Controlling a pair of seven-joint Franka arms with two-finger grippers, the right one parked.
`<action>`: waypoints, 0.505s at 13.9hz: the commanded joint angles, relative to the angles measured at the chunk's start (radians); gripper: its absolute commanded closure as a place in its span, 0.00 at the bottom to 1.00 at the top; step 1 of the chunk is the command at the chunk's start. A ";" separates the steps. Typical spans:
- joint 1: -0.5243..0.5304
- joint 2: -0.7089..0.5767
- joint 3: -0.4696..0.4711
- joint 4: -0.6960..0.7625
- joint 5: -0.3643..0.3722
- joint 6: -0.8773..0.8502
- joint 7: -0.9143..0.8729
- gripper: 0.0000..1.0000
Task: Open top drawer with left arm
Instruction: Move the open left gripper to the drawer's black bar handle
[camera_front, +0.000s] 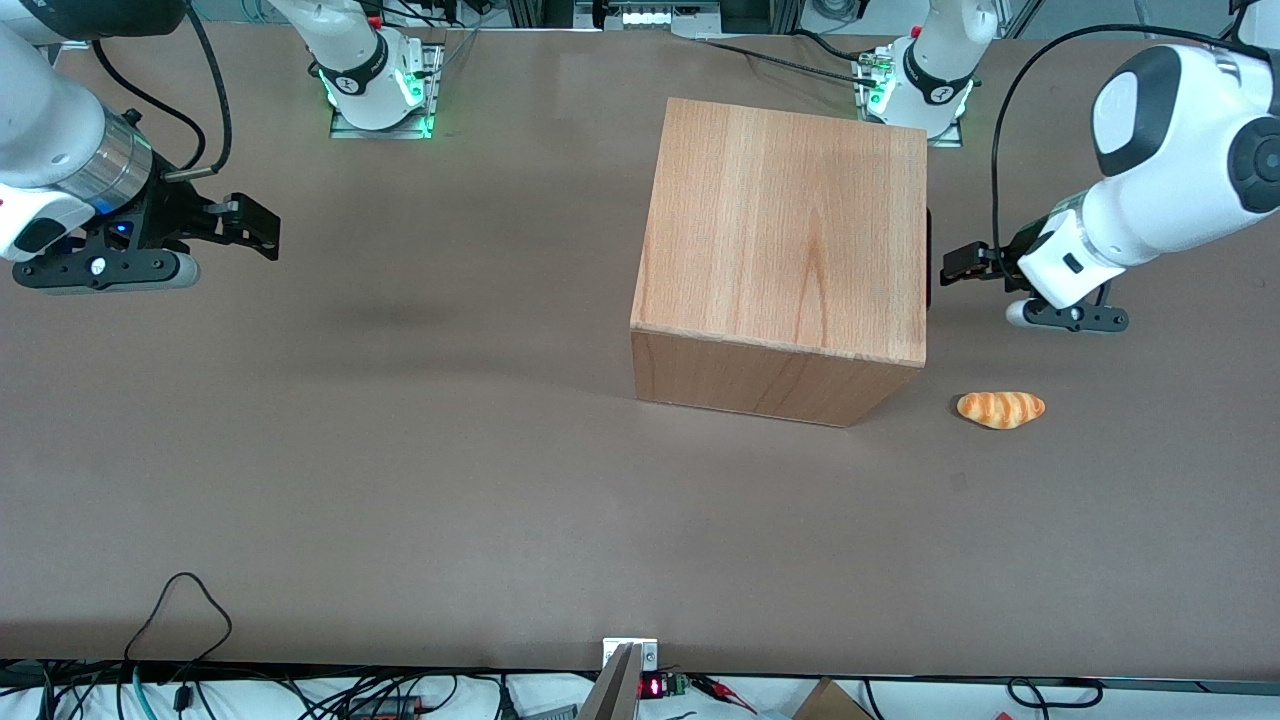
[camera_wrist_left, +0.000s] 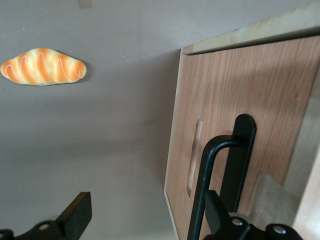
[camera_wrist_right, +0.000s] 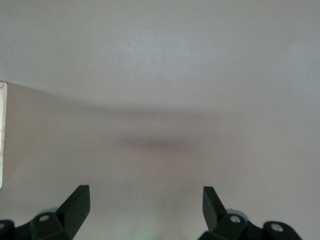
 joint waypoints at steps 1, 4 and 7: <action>-0.001 -0.015 0.001 -0.024 -0.028 0.020 0.034 0.00; -0.003 -0.015 0.000 -0.036 -0.030 0.026 0.039 0.00; -0.001 -0.007 -0.034 -0.047 -0.034 0.029 0.046 0.00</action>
